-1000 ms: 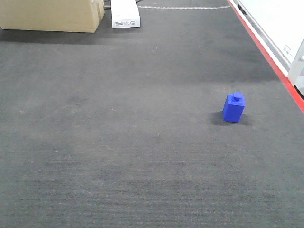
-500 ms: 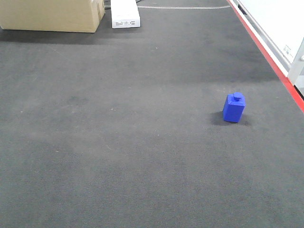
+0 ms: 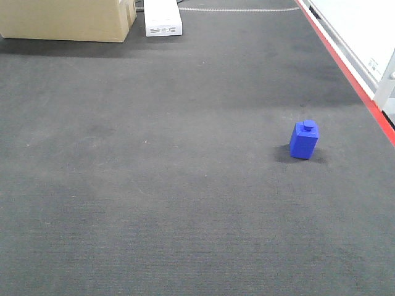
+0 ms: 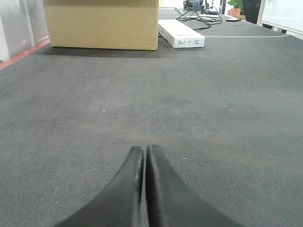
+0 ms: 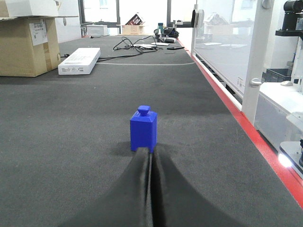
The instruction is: Pour parts from conveyor to right shelf
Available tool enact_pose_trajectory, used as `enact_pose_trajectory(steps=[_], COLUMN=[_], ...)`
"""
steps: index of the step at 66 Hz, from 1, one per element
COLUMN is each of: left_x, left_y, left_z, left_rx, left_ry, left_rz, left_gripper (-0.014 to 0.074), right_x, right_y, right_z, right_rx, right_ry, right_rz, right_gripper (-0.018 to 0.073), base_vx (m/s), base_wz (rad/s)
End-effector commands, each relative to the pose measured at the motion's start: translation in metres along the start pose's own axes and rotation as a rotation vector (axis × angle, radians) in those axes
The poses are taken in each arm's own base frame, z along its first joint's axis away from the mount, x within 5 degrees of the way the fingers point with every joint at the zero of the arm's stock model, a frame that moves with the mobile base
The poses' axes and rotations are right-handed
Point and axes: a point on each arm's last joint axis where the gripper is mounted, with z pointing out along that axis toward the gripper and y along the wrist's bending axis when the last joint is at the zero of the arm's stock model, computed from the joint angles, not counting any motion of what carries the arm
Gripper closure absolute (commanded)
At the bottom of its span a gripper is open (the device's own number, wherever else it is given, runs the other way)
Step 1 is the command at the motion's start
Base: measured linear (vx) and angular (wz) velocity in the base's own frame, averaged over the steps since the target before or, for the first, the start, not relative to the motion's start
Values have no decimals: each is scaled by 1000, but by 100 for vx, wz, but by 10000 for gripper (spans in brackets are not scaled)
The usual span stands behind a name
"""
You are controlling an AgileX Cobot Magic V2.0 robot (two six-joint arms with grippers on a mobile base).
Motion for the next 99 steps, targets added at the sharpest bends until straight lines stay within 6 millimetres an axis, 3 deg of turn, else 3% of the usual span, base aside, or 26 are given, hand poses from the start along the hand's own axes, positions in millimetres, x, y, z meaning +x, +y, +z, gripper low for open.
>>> enact_pose_trajectory(steps=[1,17,28,38,48,57,69,75,90,99], left_x=[-13,-13,-13,-13,-13,-13,-13,-13,-13,-13], left_y=[0,0,0,0,0,0,0,0,0,0], left_z=[-3,-3,-3,-3,-3,-3,-3,-3,-3,-3], left_rx=[3,3,3,3,3,3,3,3,3,3], left_ry=[-103,-103,-103,-103,-103,-103,-103,-103,-103,-103], left_rz=[-17,-17,-17,-17,-17,-17,-17,-17,-17,-17], left_gripper=[603,603,603,603,603,603,603,603,603,603], right_x=[-10,-46,-107,-155,-187,-196,-191,-184,-178,-178], right_y=[0,0,-1,-4,-6,-6,-6,-6,-6,-6], right_z=[-2,-12,-33,-35,-2,35,73,86,106,108], right_rx=[8,10,20,32,30,19,10,10,8,7], right_ry=[-138,-468,-624,-523,-319,-194,-90,-39,-25,-16], right_rz=[-4,-22,-67,-84,-71,-40,-9,-38,-129,-79], right_gripper=[564,564,564,564,539,419,6,-159,-148,-107], base_vx=[0,0,0,0,0,0,0,0,0,0], base_wz=[0,0,0,0,0,0,0,0,0,0])
